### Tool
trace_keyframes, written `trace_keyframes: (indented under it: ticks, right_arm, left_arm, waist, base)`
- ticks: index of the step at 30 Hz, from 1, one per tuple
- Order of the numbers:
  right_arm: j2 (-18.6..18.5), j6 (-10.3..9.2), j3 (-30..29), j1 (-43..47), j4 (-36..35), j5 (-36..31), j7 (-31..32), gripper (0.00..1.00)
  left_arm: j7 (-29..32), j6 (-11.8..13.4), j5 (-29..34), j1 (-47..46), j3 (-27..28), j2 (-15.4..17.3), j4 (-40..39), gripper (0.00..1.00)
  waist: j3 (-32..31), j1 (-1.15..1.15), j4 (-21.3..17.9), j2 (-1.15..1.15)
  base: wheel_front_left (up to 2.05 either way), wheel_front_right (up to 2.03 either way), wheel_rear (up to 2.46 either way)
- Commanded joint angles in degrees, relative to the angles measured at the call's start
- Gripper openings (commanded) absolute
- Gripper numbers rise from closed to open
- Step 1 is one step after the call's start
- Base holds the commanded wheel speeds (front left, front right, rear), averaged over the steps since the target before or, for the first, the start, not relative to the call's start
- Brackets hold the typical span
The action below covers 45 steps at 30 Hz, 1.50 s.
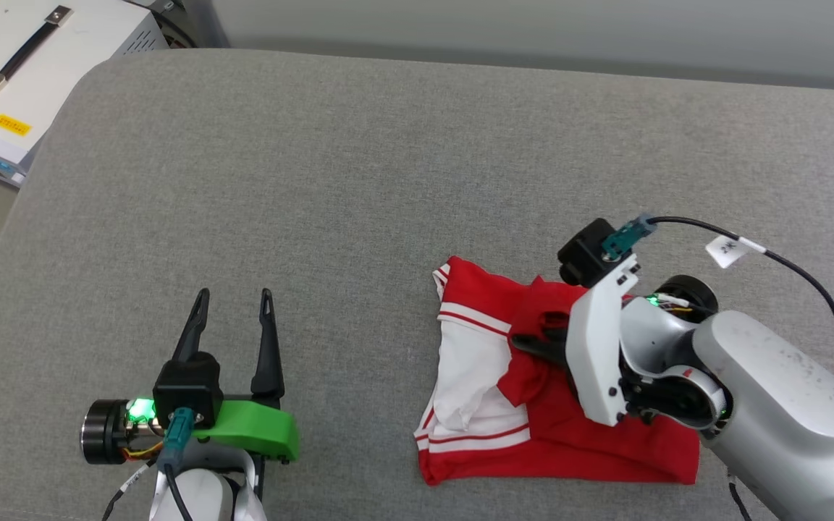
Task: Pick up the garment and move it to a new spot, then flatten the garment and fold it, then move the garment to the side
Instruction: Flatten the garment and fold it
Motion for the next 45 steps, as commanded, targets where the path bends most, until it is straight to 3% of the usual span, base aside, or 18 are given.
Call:
trace_keyframes:
  ticks: [1, 9, 11, 12, 13, 21, 27, 32, 40, 45]
  right_arm:
    - [0.92, -0.04, 1.67, -1.87, 1.5, -0.81, -0.62, 0.0]
    - [4.87, -0.04, 9.56, -5.13, 13.8, -2.18, -3.54, 0.0]
    - [5.39, -0.04, 11.52, -5.27, 17.29, -1.75, -7.38, 0.0]
    - [5.47, -0.04, 11.71, -5.3, 17.37, -1.4, -8.55, 0.24]
    - [5.43, -0.04, 11.73, -5.34, 17.17, -0.93, -10.31, 1.0]
    - [0.62, -0.04, 7.48, -3.74, 11.87, -2.71, -28.94, 1.0]
    - [-1.39, -0.04, -3.82, 0.28, 12.46, -11.74, -44.43, 1.0]
    - [0.81, -0.04, -15.79, 6.05, 12.73, -21.55, -51.29, 1.0]
    - [8.86, -0.04, -35.25, 18.9, 4.83, -33.35, -52.43, 1.0]
    - [13.05, -0.04, -40.52, 26.94, -1.03, -36.54, -52.45, 1.0]
  left_arm:
    - [-0.34, -0.35, 0.63, -1.32, 0.15, -0.47, 0.14, 1.0]
    - [-0.34, -0.79, 1.4, -2.82, 0.14, -1.63, 0.77, 1.0]
    - [-0.34, -0.86, 1.67, -2.8, 0.42, -1.91, 1.22, 1.0]
    - [-0.34, -0.86, 1.7, -2.64, 0.59, -1.92, 1.33, 1.0]
    - [-0.34, -0.86, 1.75, -2.41, 0.8, -1.92, 1.5, 1.0]
    - [-0.34, -1.04, 2.01, 0.08, 2.04, -1.72, 2.0, 1.0]
    - [-0.34, -0.94, 2.08, 2.45, 3.15, -1.34, 1.2, 1.0]
    - [-0.34, -1.18, 2.05, 4.32, 3.52, -1.27, -0.01, 1.0]
    - [-0.34, -1.39, 1.66, 6.51, 3.64, -1.67, -1.01, 1.0]
    - [-0.34, -2.03, 1.4, 7.98, 3.38, -1.74, -1.32, 1.0]
  waist:
    - [1.19, 0.0, 0.82, 0.0]
    - [2.8, 0.0, 1.36, 0.0]
    - [2.34, 0.0, 0.9, 0.0]
    - [2.05, 0.0, 0.66, 0.0]
    - [1.55, 0.0, 0.37, 0.0]
    - [-3.2, 0.0, -2.03, 0.0]
    - [-6.14, 0.0, -4.61, 0.0]
    - [-8.01, 0.0, -6.5, 0.0]
    - [-9.87, 0.0, -8.2, 0.0]
    - [-11.13, 0.0, -8.64, 0.0]
  base:
    - [0.0, 0.0, 0.0]
    - [0.0, 0.0, 0.0]
    - [0.0, 0.0, 0.0]
    - [0.0, 0.0, 0.0]
    - [0.0, 0.0, 0.0]
    - [0.0, 0.0, 0.0]
    - [0.0, 0.0, 0.0]
    - [0.0, 0.0, 0.0]
    - [0.0, 0.0, 0.0]
    - [0.0, 0.0, 0.0]
